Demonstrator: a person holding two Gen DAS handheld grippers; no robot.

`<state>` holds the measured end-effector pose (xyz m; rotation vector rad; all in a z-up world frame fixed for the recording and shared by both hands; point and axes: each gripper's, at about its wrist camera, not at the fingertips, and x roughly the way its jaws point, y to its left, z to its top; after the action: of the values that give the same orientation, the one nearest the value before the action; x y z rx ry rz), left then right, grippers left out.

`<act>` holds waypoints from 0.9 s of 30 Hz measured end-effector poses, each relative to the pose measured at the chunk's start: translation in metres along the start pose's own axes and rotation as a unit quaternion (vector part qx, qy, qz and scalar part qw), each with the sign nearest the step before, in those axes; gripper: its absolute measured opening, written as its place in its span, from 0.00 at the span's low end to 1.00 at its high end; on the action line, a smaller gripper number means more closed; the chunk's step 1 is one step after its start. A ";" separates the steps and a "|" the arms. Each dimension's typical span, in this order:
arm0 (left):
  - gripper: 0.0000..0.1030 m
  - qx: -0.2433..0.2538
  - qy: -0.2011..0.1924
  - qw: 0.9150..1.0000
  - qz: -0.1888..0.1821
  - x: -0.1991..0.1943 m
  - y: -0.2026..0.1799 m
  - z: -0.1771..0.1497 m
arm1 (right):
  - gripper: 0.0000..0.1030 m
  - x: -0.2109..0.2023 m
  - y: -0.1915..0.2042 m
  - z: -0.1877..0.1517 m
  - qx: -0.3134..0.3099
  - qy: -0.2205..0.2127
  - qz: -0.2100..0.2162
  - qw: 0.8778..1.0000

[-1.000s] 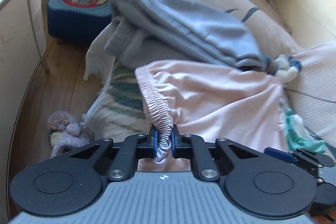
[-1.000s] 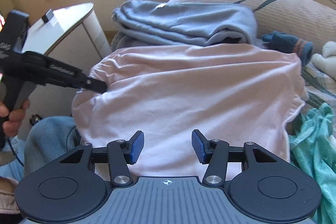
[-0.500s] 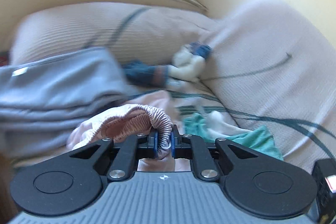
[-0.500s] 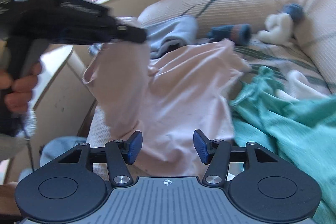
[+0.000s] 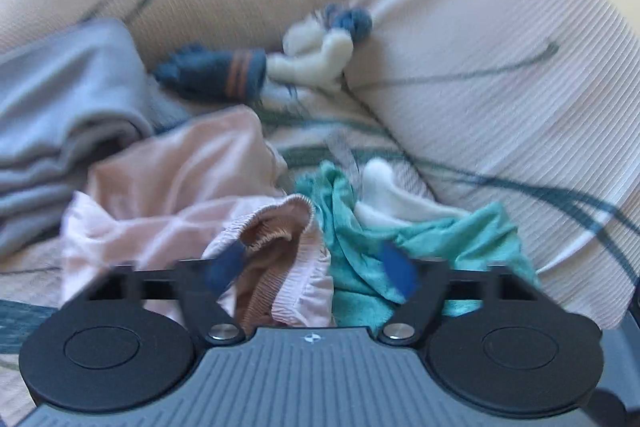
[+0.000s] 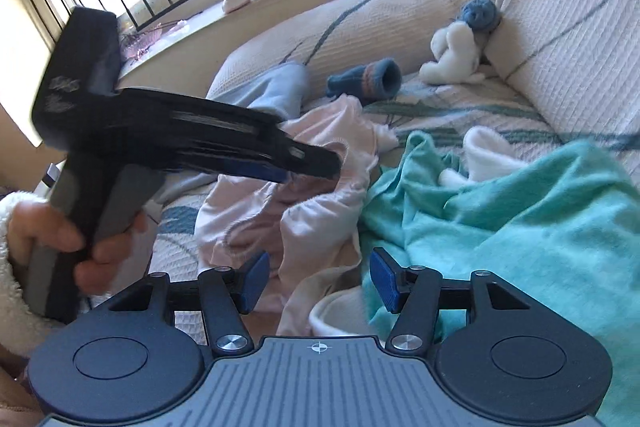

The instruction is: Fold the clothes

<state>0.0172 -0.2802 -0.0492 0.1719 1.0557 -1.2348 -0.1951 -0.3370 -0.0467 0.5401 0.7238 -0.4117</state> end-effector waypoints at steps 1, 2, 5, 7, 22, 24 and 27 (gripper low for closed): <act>0.82 0.001 -0.006 1.000 0.002 -0.008 0.002 0.000 | 0.56 -0.002 0.000 0.003 -0.004 -0.004 -0.001 1.000; 0.82 0.003 -0.009 1.000 0.006 -0.016 0.006 -0.001 | 0.56 -0.004 0.000 0.006 -0.010 -0.012 -0.001 1.000; 0.82 0.012 -0.018 0.999 0.032 -0.039 0.018 -0.012 | 0.57 -0.009 0.004 0.021 -0.033 -0.034 0.002 0.999; 0.82 0.024 -0.017 0.998 0.063 -0.048 0.027 -0.023 | 0.57 -0.007 0.007 0.033 -0.054 -0.046 0.007 0.997; 0.79 0.043 -0.007 0.994 0.100 -0.048 0.055 -0.067 | 0.57 0.061 0.058 0.052 -0.296 0.033 -0.008 0.955; 0.79 0.046 0.006 0.993 0.111 -0.049 0.060 -0.077 | 0.57 0.063 0.078 0.045 -0.369 0.040 0.003 0.928; 0.73 0.036 0.022 0.992 0.118 -0.046 0.065 -0.092 | 0.57 0.072 0.099 0.037 -0.431 0.059 0.013 0.900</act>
<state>0.0220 -0.1662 -0.0928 0.3709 0.9971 -1.0598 -0.0750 -0.2927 -0.0433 -0.2708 0.9277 -0.0036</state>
